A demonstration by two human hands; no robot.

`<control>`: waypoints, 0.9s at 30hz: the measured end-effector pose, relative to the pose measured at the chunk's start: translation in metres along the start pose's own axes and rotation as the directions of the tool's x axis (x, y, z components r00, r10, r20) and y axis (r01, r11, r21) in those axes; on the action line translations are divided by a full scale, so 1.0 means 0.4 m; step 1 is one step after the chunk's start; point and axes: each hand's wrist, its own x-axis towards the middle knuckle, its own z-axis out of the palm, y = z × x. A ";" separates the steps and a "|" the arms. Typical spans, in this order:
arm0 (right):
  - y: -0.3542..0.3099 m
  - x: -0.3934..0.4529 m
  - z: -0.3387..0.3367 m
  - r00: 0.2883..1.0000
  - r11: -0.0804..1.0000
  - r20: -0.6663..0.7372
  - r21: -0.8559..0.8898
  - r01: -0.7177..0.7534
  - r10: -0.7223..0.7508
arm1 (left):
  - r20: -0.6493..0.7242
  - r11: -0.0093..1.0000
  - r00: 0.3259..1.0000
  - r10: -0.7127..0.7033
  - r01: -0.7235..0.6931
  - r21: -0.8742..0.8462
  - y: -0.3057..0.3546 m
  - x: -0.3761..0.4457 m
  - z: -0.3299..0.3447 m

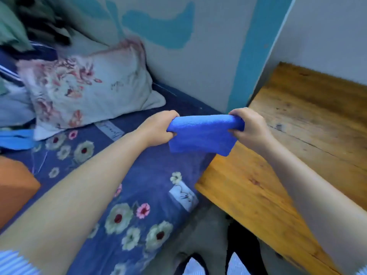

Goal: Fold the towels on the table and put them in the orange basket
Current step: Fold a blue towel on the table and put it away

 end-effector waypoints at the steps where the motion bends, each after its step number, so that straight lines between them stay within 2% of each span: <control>1: -0.069 -0.003 0.036 0.999 0.999 0.021 0.004 0.049 -0.049 | -0.029 0.999 0.999 -0.042 0.042 -0.019 -0.055 -0.072 -0.017; 7: -0.378 -0.012 0.202 0.975 0.978 0.094 0.070 0.194 -0.200 | -0.167 0.957 0.947 -0.274 0.252 -0.142 -0.283 -0.410 -0.062; 10: -0.517 -0.025 0.281 0.953 0.963 0.159 0.124 0.239 -0.257 | -0.224 0.914 0.895 -0.385 0.337 -0.224 -0.366 -0.562 -0.071; 12: -0.618 -0.034 0.336 0.927 0.946 0.214 0.173 0.275 -0.309 | -0.277 0.872 0.837 -0.471 0.397 -0.286 -0.418 -0.668 -0.079; 16: -0.787 -0.048 0.422 0.861 0.901 0.286 0.250 0.356 -0.420 | -0.354 0.771 0.701 -0.619 0.459 -0.441 -0.486 -0.827 -0.084; 19: -0.895 -0.057 0.481 0.813 0.870 0.351 0.355 0.343 -0.464 | -0.395 0.694 0.586 -0.708 0.470 -0.546 -0.531 -0.909 -0.095; 20: -0.925 -0.057 0.497 0.796 0.858 0.370 0.387 0.337 -0.480 | -0.411 0.666 0.536 -0.737 0.474 -0.576 -0.545 -0.930 -0.100; 22: -1.003 -0.044 0.540 0.746 0.817 0.403 0.477 0.323 -0.530 | -0.421 0.572 0.391 -0.819 0.484 -0.662 -0.581 -0.982 -0.126; 25: -1.107 -0.021 0.585 0.687 0.759 0.435 0.594 0.268 -0.583 | -0.387 0.444 0.218 -0.896 0.422 -0.791 -0.633 -1.040 -0.173; 27: -1.152 -0.009 0.611 0.665 0.739 0.450 0.631 0.235 -0.596 | -0.339 0.379 0.176 -0.924 0.315 -0.870 -0.659 -1.062 -0.201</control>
